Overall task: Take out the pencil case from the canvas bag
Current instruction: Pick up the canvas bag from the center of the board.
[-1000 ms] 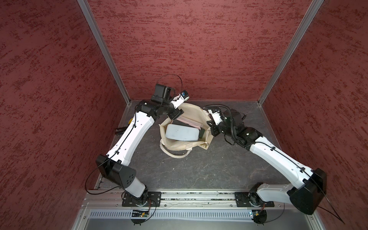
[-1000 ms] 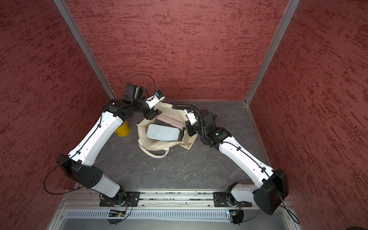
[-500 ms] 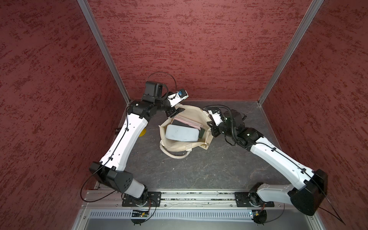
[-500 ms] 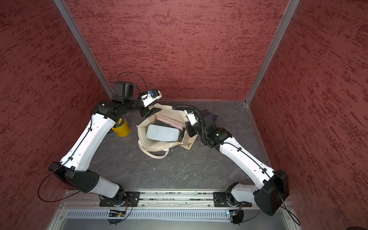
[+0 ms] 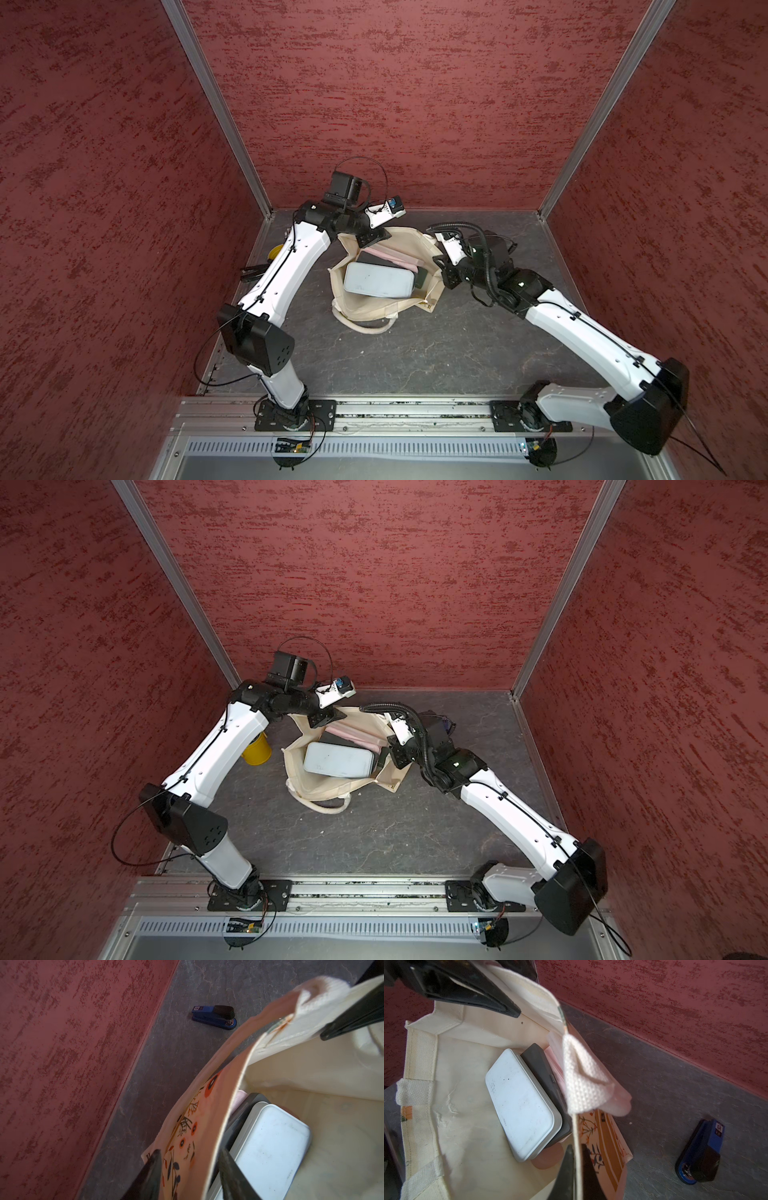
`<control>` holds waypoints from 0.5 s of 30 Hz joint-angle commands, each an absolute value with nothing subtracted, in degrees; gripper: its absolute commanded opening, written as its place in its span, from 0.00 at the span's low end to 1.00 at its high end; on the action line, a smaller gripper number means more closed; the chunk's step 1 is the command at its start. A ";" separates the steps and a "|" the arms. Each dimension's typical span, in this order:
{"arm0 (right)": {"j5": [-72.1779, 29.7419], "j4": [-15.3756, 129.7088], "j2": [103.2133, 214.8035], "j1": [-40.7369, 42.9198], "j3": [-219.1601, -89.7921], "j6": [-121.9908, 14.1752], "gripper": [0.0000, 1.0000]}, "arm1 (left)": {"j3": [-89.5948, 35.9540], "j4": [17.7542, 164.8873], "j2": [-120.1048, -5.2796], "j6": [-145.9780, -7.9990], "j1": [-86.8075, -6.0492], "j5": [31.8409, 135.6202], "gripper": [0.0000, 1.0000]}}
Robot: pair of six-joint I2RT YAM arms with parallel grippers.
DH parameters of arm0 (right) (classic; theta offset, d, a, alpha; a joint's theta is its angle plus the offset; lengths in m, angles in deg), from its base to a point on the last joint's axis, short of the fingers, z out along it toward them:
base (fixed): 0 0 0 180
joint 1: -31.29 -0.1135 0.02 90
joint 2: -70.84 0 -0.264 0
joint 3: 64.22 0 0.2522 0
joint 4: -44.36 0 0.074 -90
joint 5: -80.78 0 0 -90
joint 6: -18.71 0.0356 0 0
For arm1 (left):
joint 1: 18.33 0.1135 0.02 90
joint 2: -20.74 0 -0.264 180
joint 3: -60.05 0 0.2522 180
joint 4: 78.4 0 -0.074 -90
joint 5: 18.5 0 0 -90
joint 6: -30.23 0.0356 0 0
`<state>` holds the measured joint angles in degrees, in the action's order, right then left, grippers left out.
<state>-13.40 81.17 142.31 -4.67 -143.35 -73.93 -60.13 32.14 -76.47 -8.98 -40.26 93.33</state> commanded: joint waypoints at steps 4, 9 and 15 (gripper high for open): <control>-10.79 79.55 141.43 -5.05 -145.08 -75.73 0.00 | -58.21 31.40 -76.82 -8.87 -40.27 90.87 0.18; -7.59 80.37 144.80 -5.07 -148.63 -75.25 0.00 | -52.97 36.11 -73.43 -11.61 -38.78 90.23 0.00; -2.75 81.68 149.00 -5.01 -153.59 -76.42 0.00 | -44.82 45.71 -65.25 -19.29 -35.58 90.32 0.00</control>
